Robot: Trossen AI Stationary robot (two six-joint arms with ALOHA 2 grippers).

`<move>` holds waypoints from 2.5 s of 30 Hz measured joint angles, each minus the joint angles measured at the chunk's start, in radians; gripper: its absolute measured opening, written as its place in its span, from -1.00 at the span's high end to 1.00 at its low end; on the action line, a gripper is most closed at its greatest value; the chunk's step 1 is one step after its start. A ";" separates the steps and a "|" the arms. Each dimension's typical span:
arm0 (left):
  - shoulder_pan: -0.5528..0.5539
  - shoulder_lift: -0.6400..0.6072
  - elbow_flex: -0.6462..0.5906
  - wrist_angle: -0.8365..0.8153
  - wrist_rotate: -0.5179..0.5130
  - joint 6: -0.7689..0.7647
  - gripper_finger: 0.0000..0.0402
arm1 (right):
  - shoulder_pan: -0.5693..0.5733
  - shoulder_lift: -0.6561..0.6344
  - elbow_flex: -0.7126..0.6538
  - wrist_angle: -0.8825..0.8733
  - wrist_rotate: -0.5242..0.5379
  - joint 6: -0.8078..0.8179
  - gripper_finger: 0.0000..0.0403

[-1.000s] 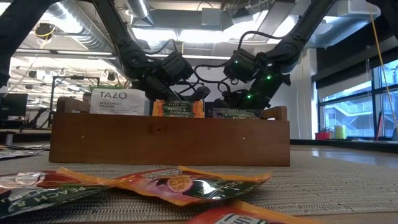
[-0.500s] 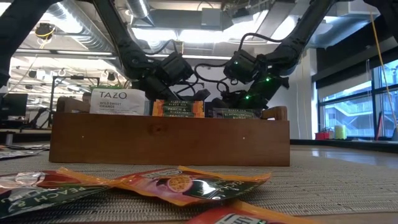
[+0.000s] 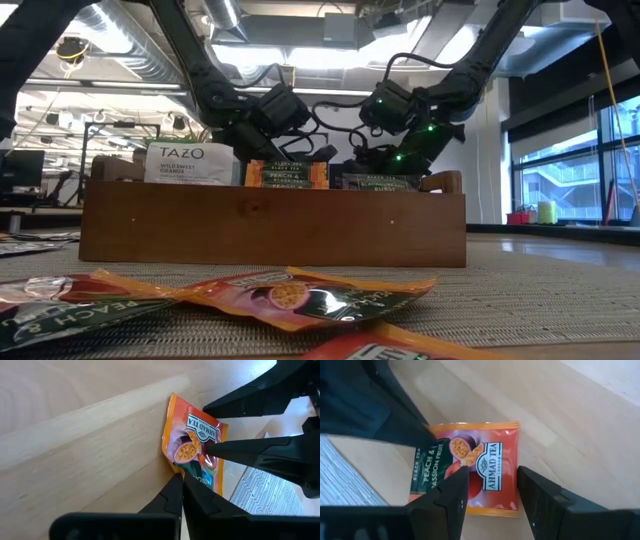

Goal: Pick & Place Tea
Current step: Put the orange tea bag into the middle section of the wooden organizer

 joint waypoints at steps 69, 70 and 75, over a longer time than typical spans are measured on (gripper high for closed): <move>-0.483 -0.092 0.666 -1.276 0.173 0.672 0.98 | -0.005 -0.437 -0.001 -0.412 -0.021 -0.367 0.13; -0.483 -0.092 0.666 -1.276 0.169 0.670 0.98 | -0.005 -0.437 -0.001 -0.412 -0.021 -0.367 0.13; -0.483 -0.092 0.666 -1.271 0.158 0.677 0.98 | -0.005 -0.437 -0.001 -0.413 -0.021 -0.362 0.13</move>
